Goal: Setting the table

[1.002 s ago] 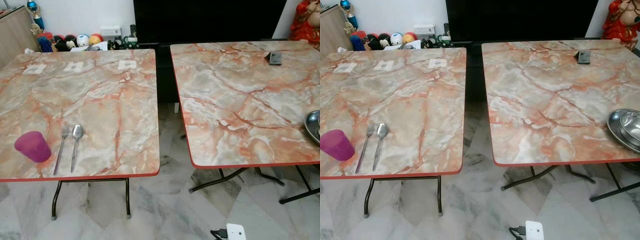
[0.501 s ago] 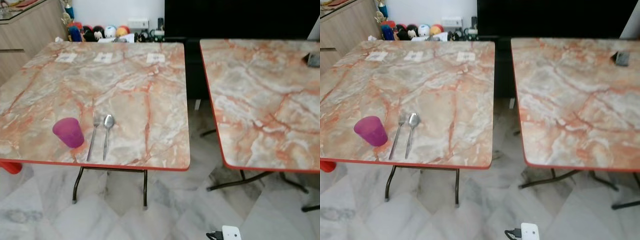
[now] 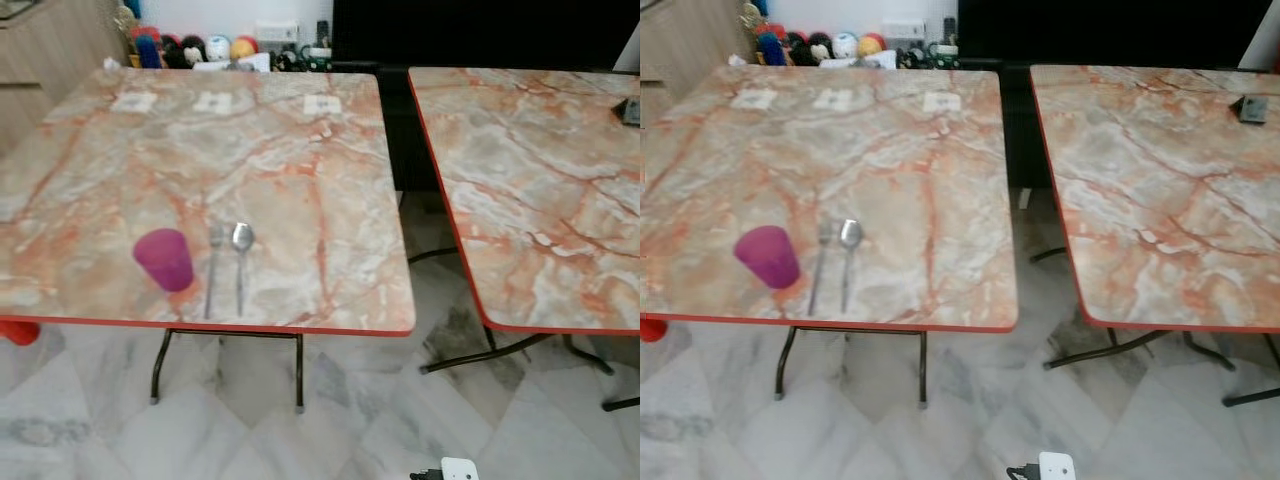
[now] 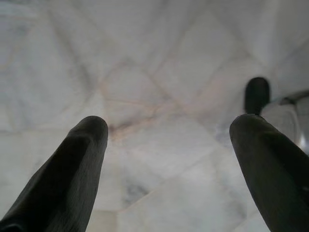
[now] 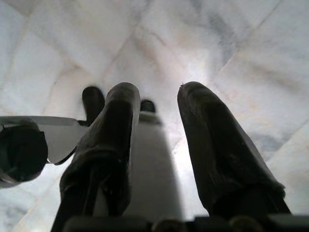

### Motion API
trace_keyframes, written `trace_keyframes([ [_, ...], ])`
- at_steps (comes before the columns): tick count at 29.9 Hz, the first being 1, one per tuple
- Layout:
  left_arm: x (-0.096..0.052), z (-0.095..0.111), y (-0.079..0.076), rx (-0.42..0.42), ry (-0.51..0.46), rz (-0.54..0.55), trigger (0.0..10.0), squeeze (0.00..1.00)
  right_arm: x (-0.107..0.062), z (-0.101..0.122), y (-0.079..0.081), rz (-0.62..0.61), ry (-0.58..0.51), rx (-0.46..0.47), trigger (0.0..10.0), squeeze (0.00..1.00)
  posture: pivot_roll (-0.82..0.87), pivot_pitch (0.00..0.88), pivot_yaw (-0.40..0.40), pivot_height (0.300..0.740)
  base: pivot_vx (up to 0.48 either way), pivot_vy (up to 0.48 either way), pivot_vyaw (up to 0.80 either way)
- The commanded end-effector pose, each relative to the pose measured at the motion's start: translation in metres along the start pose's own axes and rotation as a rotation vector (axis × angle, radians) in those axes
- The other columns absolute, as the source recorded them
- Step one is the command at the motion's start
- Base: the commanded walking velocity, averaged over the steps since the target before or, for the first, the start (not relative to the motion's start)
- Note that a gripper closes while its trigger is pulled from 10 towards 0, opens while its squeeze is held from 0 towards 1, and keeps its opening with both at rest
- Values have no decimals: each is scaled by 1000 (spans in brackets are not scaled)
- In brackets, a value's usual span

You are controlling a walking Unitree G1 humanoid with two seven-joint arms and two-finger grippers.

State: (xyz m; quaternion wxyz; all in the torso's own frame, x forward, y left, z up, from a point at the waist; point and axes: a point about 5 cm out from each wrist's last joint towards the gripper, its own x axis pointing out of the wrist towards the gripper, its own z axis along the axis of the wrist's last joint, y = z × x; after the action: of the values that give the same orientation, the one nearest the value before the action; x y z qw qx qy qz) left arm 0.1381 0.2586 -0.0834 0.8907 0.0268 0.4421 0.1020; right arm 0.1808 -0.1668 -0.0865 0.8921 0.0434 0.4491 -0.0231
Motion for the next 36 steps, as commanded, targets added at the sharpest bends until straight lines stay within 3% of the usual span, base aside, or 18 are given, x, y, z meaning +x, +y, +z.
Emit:
trace_keyframes([
  [1,-3,-13,1,-14,48,5,10000,0,-2,-10,-2,-7,36,3,10000,0,72,162,31,740,0,0,0],
  [17,-2,-10,-1,-16,42,3,10000,0,-2,-11,-4,-23,39,20,10000,0,75,118,28,740,0,119,0],
  [36,5,11,-9,-12,-4,-16,10000,0,4,19,-5,-33,-25,25,10000,0,69,24,22,740,0,160,0],
])
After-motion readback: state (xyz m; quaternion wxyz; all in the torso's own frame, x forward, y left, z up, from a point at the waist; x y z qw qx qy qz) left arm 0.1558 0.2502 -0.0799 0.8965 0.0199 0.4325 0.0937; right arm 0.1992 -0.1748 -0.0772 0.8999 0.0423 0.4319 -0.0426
